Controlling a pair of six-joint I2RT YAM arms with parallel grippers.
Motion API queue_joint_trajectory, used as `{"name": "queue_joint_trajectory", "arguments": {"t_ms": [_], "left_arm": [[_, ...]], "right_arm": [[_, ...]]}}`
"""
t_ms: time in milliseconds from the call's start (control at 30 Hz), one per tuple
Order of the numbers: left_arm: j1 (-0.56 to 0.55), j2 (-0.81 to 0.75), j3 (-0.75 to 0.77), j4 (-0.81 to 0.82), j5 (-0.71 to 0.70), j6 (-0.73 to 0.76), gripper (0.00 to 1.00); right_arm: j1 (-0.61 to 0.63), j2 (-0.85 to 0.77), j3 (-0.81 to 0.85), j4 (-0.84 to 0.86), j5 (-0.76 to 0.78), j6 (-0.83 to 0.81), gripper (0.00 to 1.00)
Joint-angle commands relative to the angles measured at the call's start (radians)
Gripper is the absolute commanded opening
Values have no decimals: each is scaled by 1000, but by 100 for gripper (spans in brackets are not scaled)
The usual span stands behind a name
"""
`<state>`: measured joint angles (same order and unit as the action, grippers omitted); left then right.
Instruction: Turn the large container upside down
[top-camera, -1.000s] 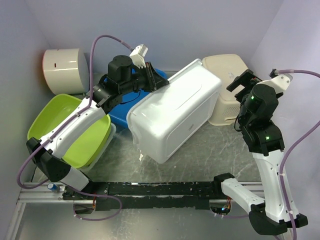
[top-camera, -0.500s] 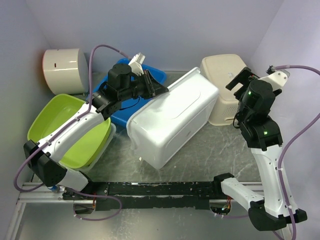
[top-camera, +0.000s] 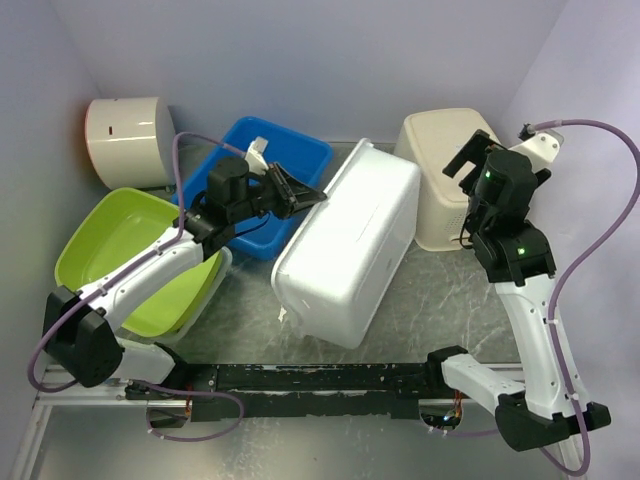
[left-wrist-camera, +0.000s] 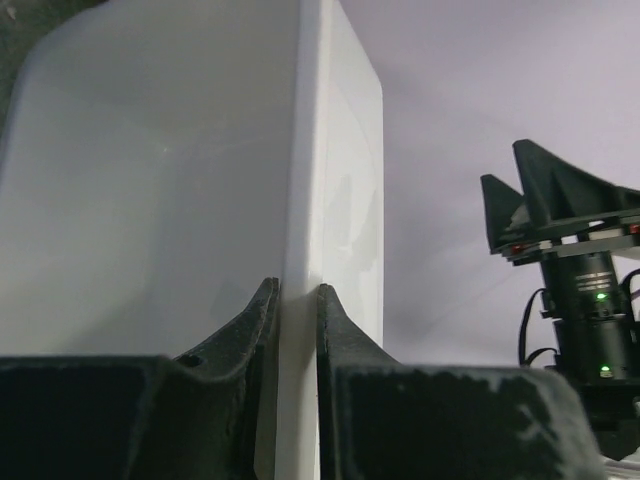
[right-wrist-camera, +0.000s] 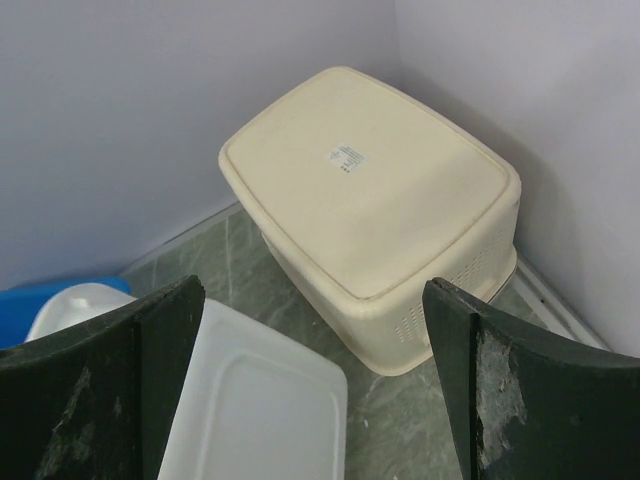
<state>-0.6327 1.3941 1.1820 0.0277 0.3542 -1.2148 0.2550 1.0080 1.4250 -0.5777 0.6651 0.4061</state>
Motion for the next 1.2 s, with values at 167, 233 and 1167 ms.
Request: {"name": "queue_joint_trajectory", "arguments": {"t_ms": [167, 233, 1167], "left_arm": [[106, -111, -177, 55, 0, -170, 7], [116, -111, -185, 30, 0, -146, 7], [55, -50, -146, -305, -143, 315, 7]], "right_arm": [[-1, 29, 15, 19, -48, 12, 92], [-2, 27, -1, 28, -58, 20, 92], [-31, 116, -67, -18, -110, 51, 98]]}}
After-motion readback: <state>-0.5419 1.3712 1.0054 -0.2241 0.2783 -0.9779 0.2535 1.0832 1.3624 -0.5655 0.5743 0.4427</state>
